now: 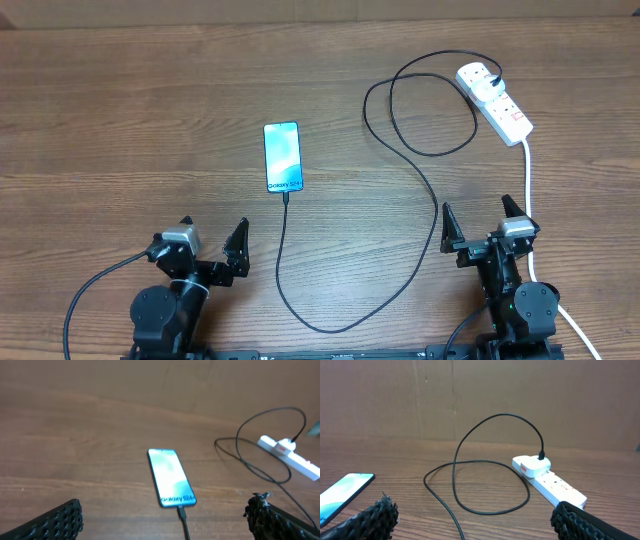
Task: Plug charger to phone and switch on socket
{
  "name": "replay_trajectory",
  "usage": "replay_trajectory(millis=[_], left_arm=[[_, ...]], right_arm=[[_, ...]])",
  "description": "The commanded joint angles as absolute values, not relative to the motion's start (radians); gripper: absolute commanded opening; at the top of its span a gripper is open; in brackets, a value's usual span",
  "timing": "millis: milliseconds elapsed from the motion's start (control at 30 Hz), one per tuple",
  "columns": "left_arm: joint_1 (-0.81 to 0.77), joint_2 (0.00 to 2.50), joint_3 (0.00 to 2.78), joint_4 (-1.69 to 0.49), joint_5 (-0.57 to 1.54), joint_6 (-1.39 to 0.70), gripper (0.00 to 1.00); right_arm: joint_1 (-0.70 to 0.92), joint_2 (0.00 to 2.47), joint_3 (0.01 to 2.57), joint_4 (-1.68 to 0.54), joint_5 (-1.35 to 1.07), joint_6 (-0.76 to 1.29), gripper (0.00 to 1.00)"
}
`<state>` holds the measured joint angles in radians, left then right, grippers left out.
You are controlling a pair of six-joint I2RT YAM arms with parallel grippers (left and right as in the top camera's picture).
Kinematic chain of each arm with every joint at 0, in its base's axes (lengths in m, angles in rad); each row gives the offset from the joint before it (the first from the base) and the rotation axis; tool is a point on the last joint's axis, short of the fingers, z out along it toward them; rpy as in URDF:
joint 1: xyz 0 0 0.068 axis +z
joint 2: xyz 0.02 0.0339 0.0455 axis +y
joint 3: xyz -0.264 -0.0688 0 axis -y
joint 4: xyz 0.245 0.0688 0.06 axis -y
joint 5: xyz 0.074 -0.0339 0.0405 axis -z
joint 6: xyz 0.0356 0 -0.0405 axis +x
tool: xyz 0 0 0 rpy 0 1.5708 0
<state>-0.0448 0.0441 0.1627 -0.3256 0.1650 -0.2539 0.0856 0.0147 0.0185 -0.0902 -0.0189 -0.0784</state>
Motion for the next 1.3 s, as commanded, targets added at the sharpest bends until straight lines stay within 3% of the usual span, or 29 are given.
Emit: replay_trajectory(millis=[0,433,800,1267], left_arm=[[-0.039,0.004,0.111,-0.279,0.178,-0.239,1.00],[-0.039,0.003,0.006,0.011,0.146,-0.203,1.00],[-0.038,0.003,0.005,-0.052,-0.035,-0.194,1.00],[-0.039,0.003,0.005,-0.078,-0.007,-0.062,1.00]], right_arm=[[0.082,0.003,0.008,-0.084,-0.017,-0.079,1.00],[0.082,0.003,0.008,-0.084,-0.017,-0.079,1.00],[0.082,0.003,0.008,-0.084,-0.017,-0.080,1.00],[0.082,0.003,0.008,-0.084,-0.017,-0.080,1.00]])
